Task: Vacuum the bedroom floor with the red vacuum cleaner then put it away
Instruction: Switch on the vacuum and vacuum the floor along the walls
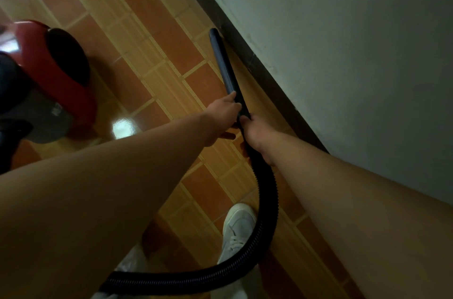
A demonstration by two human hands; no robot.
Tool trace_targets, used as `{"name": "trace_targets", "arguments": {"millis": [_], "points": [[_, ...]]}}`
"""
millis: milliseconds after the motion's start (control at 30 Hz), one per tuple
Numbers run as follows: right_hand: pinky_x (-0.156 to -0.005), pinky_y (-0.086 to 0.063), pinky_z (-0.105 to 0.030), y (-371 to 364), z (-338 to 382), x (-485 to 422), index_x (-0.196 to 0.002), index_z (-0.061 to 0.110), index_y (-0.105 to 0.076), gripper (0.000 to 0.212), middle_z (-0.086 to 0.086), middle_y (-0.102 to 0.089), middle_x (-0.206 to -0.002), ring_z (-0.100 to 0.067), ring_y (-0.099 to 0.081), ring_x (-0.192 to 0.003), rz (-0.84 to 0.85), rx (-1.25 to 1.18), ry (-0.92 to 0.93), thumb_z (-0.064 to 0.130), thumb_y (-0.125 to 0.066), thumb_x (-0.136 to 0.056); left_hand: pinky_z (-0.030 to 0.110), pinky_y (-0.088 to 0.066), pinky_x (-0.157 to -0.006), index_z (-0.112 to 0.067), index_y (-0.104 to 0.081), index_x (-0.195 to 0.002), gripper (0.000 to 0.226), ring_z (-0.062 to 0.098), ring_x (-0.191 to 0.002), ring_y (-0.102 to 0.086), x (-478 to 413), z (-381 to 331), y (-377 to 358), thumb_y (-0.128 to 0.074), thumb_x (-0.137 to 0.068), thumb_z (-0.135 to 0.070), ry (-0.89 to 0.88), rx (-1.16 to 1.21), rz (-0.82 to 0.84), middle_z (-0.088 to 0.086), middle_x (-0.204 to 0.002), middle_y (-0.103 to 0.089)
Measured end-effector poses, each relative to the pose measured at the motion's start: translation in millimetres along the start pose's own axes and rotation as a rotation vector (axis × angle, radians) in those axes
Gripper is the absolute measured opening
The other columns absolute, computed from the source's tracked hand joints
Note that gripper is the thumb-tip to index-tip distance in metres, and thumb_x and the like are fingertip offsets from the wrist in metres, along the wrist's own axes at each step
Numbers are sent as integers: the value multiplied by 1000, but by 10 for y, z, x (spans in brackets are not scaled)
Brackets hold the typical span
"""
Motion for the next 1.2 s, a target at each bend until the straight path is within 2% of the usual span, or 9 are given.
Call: {"name": "trace_targets", "arguments": {"millis": [67, 100, 200, 367, 533, 633, 900, 1100, 1200], "points": [[-69, -51, -39, -39, 108, -36, -140, 31, -51, 39, -11, -60, -100, -26, -58, -79, -3, 6, 4, 47, -33, -109, 47, -60, -90, -34, -28, -158, 55, 19, -104, -67, -46, -68, 94, -45, -107, -23, -22, -21, 11, -1, -138, -54], [-70, -51, -39, -53, 167, -55, -139, 32, -51, 38, -11, -61, -100, -27, -59, -80, -7, 12, 7, 48, -33, -109, 46, -61, -89, -34, -27, -159, 56, 19, -103, -67, -79, -90, 150, -45, -107, -24, -27, -18, 13, -1, -137, -54], [-71, -51, -39, -77, 353, -110, -138, 31, -53, 37, -11, -61, -98, -27, -60, -80, -14, 31, 22, 47, -34, -109, 45, -61, -89, -38, -25, -159, 58, 19, -105, -67, -180, -134, 307, -46, -106, -27, -23, 8, 20, -5, -116, -57], [-73, -51, -41, -147, 679, -170, -140, 30, -51, 38, -11, -61, -97, -27, -59, -79, -21, 83, 48, 46, -35, -110, 44, -60, -90, -40, -24, -158, 58, 20, -108, -65, -295, -244, 590, -46, -106, -27, -38, 5, 33, -1, -129, -57], [-67, -51, -37, -242, 949, -272, -147, 33, -46, 42, -11, -62, -98, -26, -60, -79, -39, 124, 56, 48, -37, -109, 44, -59, -91, -39, -21, -159, 59, 19, -108, -65, -380, -366, 842, -45, -107, -24, -44, -22, 33, -3, -124, -57], [-66, -50, -37, -309, 1076, -349, -153, 34, -41, 47, -10, -62, -100, -26, -61, -80, -55, 138, 74, 48, -37, -108, 43, -59, -90, -38, -20, -160, 60, 18, -107, -65, -424, -418, 961, -43, -107, -22, -48, -35, 17, -1, -132, -57], [-74, -52, -41, -314, 914, -184, -143, 34, -48, 40, -8, -61, -101, -26, -60, -86, -48, 207, 65, 48, -34, -109, 40, -60, -86, -40, -16, -160, 63, 18, -106, -64, -286, -284, 884, -45, -107, -23, -34, -35, 53, 1, -135, -56], [-66, -46, -35, -369, 708, 59, -150, 33, -43, 43, -5, -56, -107, -23, -58, -81, -20, 245, 59, 46, -32, -110, 42, -58, -90, -38, -10, -161, 66, 17, -107, -63, -73, -86, 748, -44, -107, -23, -8, -30, 93, 4, -142, -54], [-68, -46, -36, -434, 621, 167, -156, 39, -34, 47, -4, -56, -108, -22, -57, -82, -37, 244, 67, 48, -32, -110, 43, -57, -93, -39, -8, -161, 67, 17, -110, -62, 46, 17, 727, -45, -107, -23, 0, -20, 101, 4, -140, -55]]}}
Point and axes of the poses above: each hand's wrist, its own x-axis away from the middle knuckle, its own y-axis out of the back of the hand, z = x × y, the point moved 8 cm from there along -x, towards the middle knuckle
